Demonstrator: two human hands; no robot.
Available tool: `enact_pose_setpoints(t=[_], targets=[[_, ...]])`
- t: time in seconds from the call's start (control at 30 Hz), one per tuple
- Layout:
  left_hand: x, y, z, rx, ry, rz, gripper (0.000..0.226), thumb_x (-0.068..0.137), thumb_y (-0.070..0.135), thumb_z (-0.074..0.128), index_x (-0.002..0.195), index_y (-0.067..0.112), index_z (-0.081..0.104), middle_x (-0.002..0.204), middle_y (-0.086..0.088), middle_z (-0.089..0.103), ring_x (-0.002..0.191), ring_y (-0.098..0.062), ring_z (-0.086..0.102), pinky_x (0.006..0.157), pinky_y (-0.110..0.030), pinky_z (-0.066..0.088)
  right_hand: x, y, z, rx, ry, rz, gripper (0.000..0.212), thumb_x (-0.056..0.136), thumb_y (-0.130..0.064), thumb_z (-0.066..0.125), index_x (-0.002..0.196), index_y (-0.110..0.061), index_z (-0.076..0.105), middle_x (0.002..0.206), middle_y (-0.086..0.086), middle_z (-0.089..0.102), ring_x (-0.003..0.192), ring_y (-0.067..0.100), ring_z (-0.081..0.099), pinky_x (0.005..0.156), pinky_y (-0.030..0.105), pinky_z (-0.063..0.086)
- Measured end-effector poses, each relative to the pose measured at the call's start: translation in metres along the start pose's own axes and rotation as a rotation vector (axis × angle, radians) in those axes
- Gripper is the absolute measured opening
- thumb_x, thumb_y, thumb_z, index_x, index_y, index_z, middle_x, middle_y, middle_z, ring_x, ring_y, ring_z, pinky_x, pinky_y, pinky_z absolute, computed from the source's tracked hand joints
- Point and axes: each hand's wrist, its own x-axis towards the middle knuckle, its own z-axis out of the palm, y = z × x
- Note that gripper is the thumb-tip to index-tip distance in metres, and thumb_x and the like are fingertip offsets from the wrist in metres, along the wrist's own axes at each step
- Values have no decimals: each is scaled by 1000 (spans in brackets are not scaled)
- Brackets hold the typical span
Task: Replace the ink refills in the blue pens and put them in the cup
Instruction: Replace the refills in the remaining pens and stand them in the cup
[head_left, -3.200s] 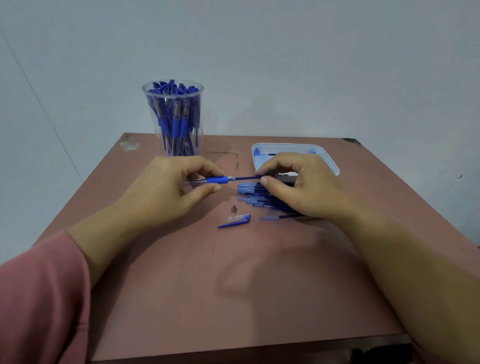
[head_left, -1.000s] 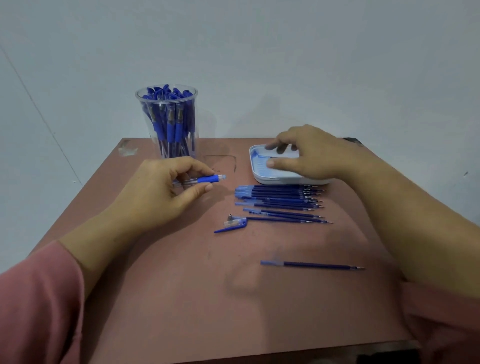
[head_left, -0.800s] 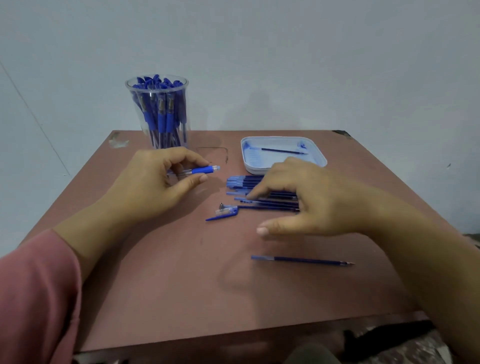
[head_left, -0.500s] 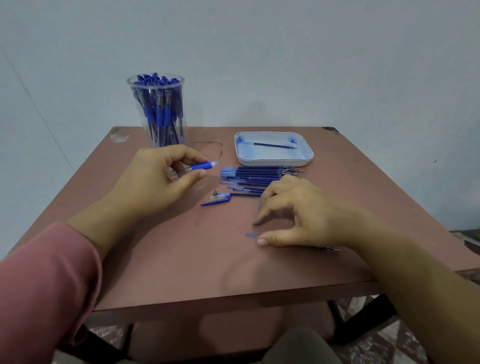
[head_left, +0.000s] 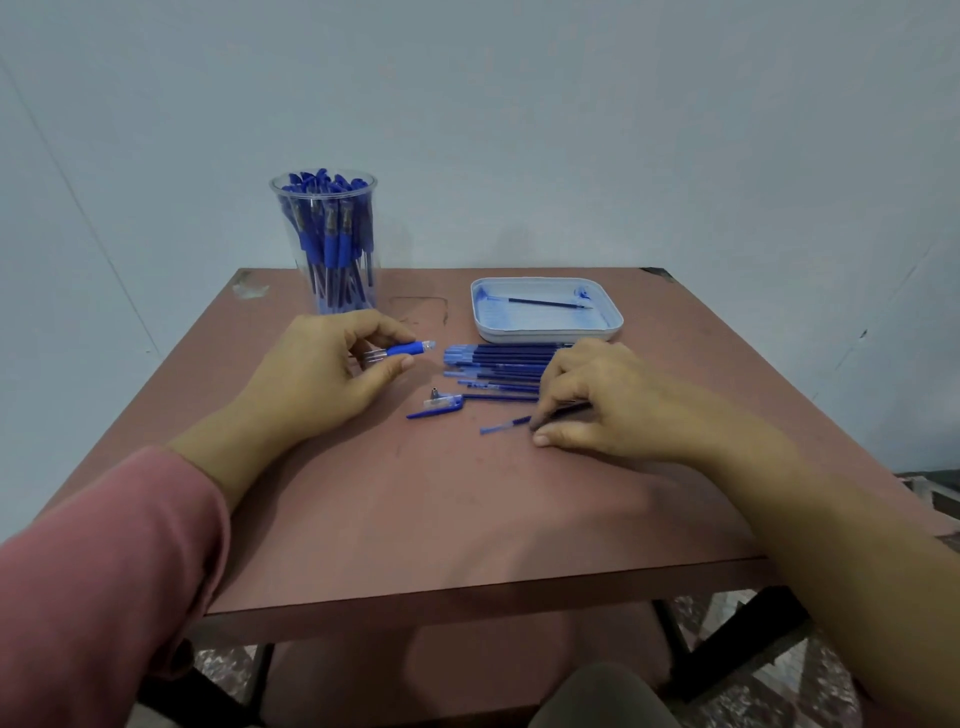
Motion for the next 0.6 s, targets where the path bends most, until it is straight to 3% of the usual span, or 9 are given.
enact_pose_setpoints(t=[0.07,0.3,0.47,0.6], targets=[[1,-2,1,5,-4,3,18,83,28,73,101,32,71,87,20,69,74,-5,62,68,-10,45,7,1,3,12,12,-13,8,83,-40,70,89,-36,72,92,-20,54,94,2,44,91,37,41],[2,-4,2,2,-6,8,18,83,28,73,99,35,70,85,22,68,71,-8,61,66,-12,45,33,6,4,-44,40,31,32,84,-49,65,112,-35,64,108,-12,55,104,12,42,95,37,37],[2,-7,2,-5,-6,6,20,79,42,65,98,36,69,85,23,69,65,-12,62,67,-25,50,36,12,12,-16,53,42,27,89,-47,61,113,-36,65,109,-14,58,102,10,42,96,37,37],[2,-7,3,12,-19,9,17,83,32,72,99,35,70,85,21,69,64,-14,62,67,-24,49,36,15,15,7,72,26,26,89,-44,62,113,-35,66,107,-16,57,102,9,43,96,36,37]])
